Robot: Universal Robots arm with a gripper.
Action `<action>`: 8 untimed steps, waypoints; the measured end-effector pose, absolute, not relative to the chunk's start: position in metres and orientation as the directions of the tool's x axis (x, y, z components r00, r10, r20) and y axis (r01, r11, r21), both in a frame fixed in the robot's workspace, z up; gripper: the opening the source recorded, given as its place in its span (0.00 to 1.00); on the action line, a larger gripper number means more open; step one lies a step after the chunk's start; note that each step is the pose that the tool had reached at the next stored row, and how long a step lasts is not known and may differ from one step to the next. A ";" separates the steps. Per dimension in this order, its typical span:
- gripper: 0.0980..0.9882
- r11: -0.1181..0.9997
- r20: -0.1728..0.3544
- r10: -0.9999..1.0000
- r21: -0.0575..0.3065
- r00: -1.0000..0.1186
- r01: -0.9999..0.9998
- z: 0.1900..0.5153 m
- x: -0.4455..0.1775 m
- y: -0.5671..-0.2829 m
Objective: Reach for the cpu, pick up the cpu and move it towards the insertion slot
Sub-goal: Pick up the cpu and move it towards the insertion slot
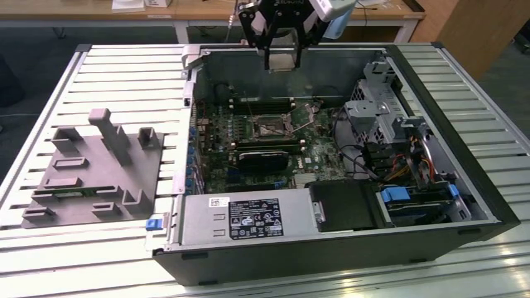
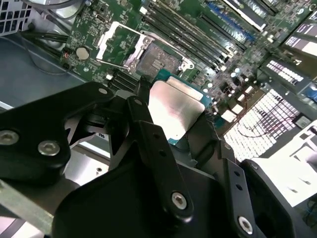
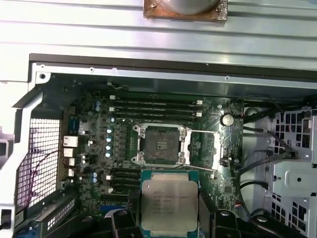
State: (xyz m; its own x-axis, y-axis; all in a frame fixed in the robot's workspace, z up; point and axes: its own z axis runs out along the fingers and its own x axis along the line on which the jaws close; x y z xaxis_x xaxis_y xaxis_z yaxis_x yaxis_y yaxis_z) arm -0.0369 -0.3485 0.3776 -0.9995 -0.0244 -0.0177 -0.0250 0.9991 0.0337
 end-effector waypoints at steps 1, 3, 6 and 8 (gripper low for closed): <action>0.50 0.999 -0.017 -0.024 0.032 -1.000 -0.025 0.376 -0.036 -0.348; 0.50 0.999 -0.016 -0.024 0.029 -1.000 -0.024 0.374 -0.035 -0.346; 0.50 0.999 -0.014 -0.024 0.023 -1.000 -0.024 0.370 -0.034 -0.343; 0.50 0.999 -0.013 -0.023 0.021 -1.000 -0.024 0.368 -0.033 -0.341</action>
State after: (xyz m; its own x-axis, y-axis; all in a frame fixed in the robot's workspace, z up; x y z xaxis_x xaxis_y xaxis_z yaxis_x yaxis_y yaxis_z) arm -0.0325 -0.3409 0.3683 -0.9996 -0.0235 -0.0130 -0.0237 0.9995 0.0213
